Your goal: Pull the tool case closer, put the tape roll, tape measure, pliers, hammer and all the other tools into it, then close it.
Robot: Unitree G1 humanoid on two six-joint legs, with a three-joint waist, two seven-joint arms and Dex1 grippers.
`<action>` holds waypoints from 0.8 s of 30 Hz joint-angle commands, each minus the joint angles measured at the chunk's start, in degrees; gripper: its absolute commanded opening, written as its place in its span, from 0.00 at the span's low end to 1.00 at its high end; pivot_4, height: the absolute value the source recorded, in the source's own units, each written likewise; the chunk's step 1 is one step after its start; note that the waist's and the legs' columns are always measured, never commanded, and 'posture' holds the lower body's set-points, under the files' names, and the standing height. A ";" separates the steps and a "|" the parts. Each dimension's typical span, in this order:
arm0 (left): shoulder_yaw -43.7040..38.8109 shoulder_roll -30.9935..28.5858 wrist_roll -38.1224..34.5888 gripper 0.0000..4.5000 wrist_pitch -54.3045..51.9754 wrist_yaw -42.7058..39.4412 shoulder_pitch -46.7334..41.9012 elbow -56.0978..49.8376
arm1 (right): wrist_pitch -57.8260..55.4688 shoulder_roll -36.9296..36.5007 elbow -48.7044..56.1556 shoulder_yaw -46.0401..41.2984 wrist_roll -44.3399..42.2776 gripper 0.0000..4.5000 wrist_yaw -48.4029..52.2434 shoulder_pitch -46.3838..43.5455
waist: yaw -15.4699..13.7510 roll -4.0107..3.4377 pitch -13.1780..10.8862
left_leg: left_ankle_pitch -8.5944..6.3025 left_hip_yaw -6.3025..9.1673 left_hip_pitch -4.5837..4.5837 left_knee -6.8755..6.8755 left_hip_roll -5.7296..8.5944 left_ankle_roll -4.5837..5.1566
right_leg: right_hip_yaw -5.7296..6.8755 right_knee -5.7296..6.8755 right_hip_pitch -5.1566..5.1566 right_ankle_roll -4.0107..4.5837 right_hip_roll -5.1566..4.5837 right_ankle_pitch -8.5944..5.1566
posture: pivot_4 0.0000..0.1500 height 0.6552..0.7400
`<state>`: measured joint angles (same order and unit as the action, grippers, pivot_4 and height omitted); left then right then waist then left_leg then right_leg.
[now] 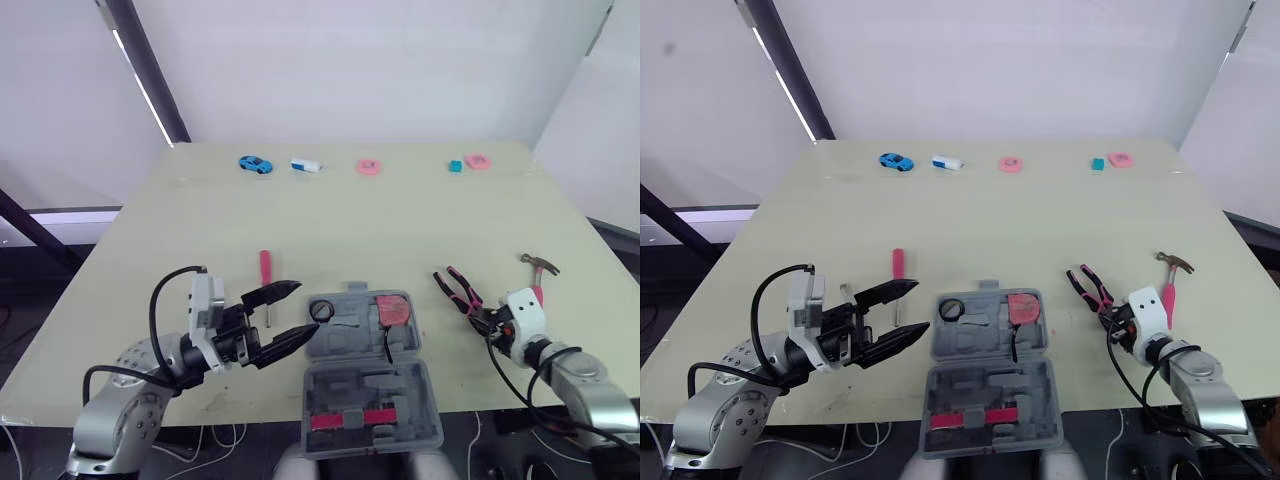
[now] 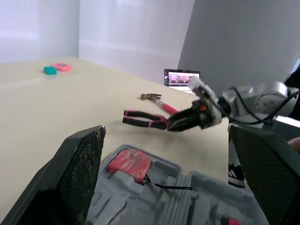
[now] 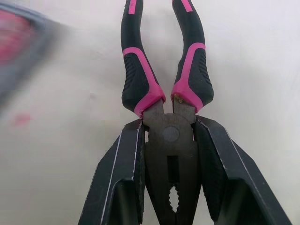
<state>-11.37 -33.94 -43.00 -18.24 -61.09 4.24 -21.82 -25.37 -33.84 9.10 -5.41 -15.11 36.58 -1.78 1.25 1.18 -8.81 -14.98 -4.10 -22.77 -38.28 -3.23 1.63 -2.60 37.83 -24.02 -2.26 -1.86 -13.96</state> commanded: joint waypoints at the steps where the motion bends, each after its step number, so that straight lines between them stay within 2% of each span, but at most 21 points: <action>1: -3.47 0.95 -1.04 1.00 4.86 -2.87 0.60 1.00 | -0.70 -5.70 8.97 0.12 -3.55 0.22 7.95 -2.27 | 0.01 0.05 -0.02 | 0.00 0.00 0.00 0.01 -0.01 0.00 | 0.00 -0.01 0.00 0.00 0.02 0.00 | 1.00 1.00; 7: -11.42 -5.15 -7.37 1.00 2.52 -15.32 4.66 8.80 | -3.35 -14.68 16.93 6.19 -5.60 0.22 18.72 -8.38 | -0.11 0.19 -0.13 | 0.00 -0.01 -0.05 0.07 -0.06 0.00 | 0.13 -0.02 -0.05 0.08 0.09 -0.04 | 1.00 1.00; 11: -14.14 -7.00 -5.99 1.00 4.80 -20.81 7.31 13.45 | -1.27 -16.65 15.21 14.60 -1.60 0.22 24.57 -15.17 | -0.38 0.27 -0.23 | 0.00 0.04 -0.09 0.06 -0.06 0.00 | 0.13 -0.08 -0.12 0.08 -0.05 -0.05 | 1.00 1.00; 18: -13.43 -8.71 -4.30 1.00 4.25 -21.77 7.41 11.43 | -3.39 -13.21 8.13 30.09 8.51 0.22 29.23 -29.37 | -0.54 0.57 -0.44 | 0.00 0.03 -0.19 -0.01 -0.04 0.00 | 0.16 -0.09 -0.22 0.08 -0.18 -0.03 | 1.00 1.00; 24: -12.29 -10.22 -3.32 1.00 2.92 -20.64 5.93 9.34 | -5.84 -7.23 3.63 37.36 13.88 0.22 30.41 -37.21 | -0.42 0.57 -0.44 | 0.00 0.01 -0.42 0.04 -0.04 0.00 | 0.17 -0.03 -0.43 0.10 -0.14 -0.02 | 1.00 1.00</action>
<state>-23.57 -43.35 -46.23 -15.05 -81.97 10.14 -10.83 -31.05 -41.44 11.90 32.05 -2.27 66.52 -37.16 0.83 1.75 -9.25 -14.98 -4.09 -23.37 -38.28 -3.28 1.62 -2.43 37.86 -24.66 -2.16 -1.99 -13.98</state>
